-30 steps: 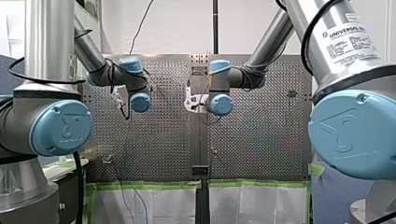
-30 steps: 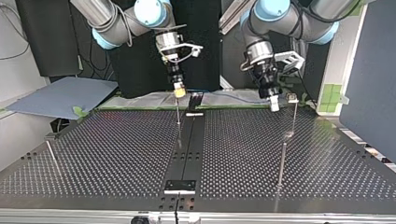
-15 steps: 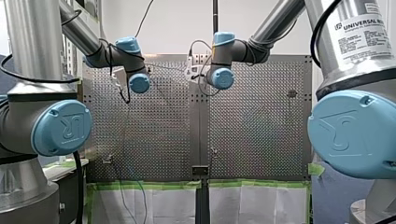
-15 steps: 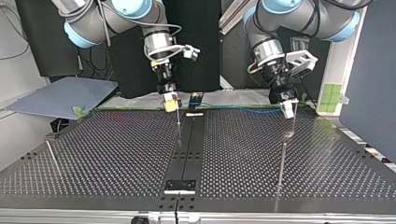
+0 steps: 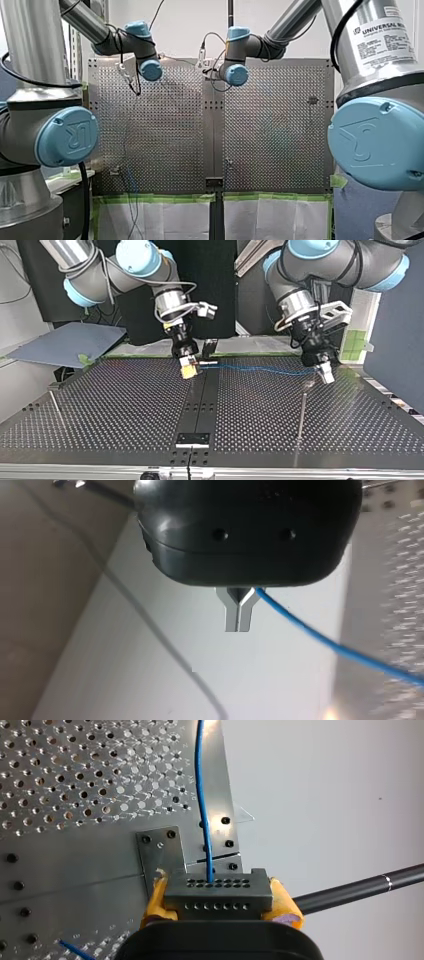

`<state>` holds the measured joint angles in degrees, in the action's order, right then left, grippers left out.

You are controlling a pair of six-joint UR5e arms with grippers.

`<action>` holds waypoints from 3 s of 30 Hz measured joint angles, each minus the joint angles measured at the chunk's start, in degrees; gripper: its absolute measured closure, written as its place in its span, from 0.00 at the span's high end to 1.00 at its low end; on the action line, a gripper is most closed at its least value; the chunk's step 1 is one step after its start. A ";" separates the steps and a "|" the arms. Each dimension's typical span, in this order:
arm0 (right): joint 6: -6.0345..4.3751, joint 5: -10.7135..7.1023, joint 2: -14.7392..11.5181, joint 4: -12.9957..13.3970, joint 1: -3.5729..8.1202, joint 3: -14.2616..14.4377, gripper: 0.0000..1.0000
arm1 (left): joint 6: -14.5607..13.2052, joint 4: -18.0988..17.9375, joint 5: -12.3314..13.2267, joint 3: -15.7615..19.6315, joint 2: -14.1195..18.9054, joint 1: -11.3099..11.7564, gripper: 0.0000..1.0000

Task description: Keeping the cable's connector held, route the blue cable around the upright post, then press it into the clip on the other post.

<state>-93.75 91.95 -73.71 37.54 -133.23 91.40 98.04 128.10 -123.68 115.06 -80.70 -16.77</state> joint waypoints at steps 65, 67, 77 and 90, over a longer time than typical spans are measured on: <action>-0.33 -4.22 11.01 -3.01 1.55 -14.86 0.00 | -4.46 37.35 19.26 -16.81 -16.20 17.02 0.00; -0.21 -4.19 11.26 -2.95 1.55 -14.85 0.00 | -4.43 37.10 19.54 -16.92 -17.07 16.92 0.00; 0.35 -3.98 14.26 -2.18 1.55 -14.82 0.00 | -3.01 35.66 22.12 -19.60 -19.18 17.00 0.00; 0.48 -3.41 18.25 0.00 2.14 -14.87 0.00 | -1.88 35.28 23.63 -21.55 -21.50 17.68 0.00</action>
<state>-93.27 88.54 -55.46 37.54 -131.08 76.54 96.17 163.38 -100.06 93.51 -102.21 0.91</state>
